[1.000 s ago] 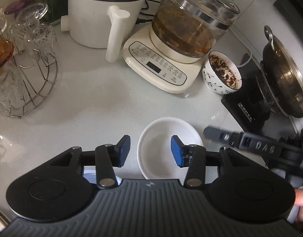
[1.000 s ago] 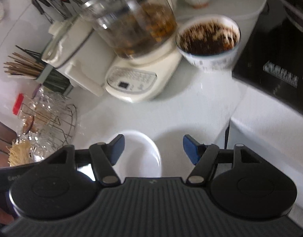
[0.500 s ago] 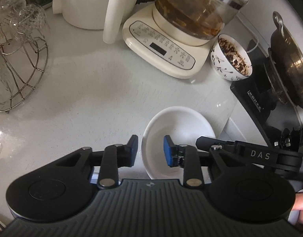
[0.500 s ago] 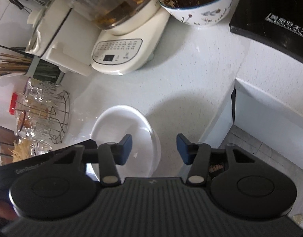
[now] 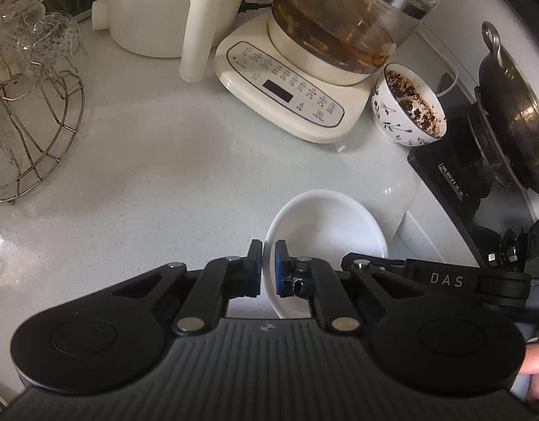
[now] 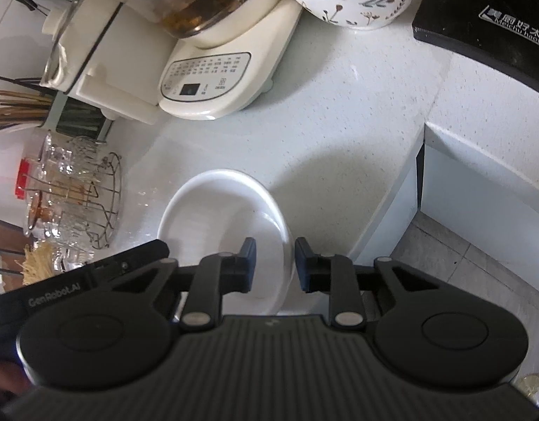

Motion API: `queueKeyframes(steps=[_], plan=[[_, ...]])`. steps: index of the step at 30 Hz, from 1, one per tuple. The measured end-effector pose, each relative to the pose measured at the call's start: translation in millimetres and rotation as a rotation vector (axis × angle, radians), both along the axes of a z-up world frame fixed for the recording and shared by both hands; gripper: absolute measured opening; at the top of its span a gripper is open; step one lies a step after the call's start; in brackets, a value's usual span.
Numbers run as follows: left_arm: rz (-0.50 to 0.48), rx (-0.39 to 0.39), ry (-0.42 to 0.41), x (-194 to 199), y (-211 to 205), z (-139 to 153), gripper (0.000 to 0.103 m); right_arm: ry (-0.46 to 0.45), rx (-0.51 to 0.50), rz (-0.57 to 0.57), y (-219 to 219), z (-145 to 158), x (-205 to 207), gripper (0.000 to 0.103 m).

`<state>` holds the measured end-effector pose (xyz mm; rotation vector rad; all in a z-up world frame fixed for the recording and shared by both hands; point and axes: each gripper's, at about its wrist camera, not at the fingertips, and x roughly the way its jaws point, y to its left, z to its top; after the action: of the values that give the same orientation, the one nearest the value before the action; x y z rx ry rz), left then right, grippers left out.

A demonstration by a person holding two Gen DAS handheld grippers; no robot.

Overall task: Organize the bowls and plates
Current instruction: 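Close both tools on the rim of the white ceramic bowl, then lift the ceramic bowl with both tools and carry it over the plastic bowl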

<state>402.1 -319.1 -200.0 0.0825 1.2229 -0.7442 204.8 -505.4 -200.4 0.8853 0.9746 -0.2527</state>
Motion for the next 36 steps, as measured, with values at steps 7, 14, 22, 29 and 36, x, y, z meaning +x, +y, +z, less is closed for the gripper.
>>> queueKeyframes(steps=[7,14,22,29,36], plan=[[0.015,-0.031,-0.011,-5,7,20,0.008,-0.039,-0.041,0.009,4,21,-3,0.027],[0.049,-0.069,-0.031,-10,18,47,0.008,-0.086,-0.065,0.028,11,44,-7,0.027],[0.067,-0.086,-0.089,-27,40,77,0.009,-0.162,-0.102,0.068,25,74,-13,0.027],[0.102,-0.105,-0.101,-38,66,97,0.009,-0.177,-0.123,0.122,40,93,-13,0.027],[0.130,-0.103,-0.104,-44,86,109,0.009,-0.190,-0.137,0.164,57,106,-14,0.027]])
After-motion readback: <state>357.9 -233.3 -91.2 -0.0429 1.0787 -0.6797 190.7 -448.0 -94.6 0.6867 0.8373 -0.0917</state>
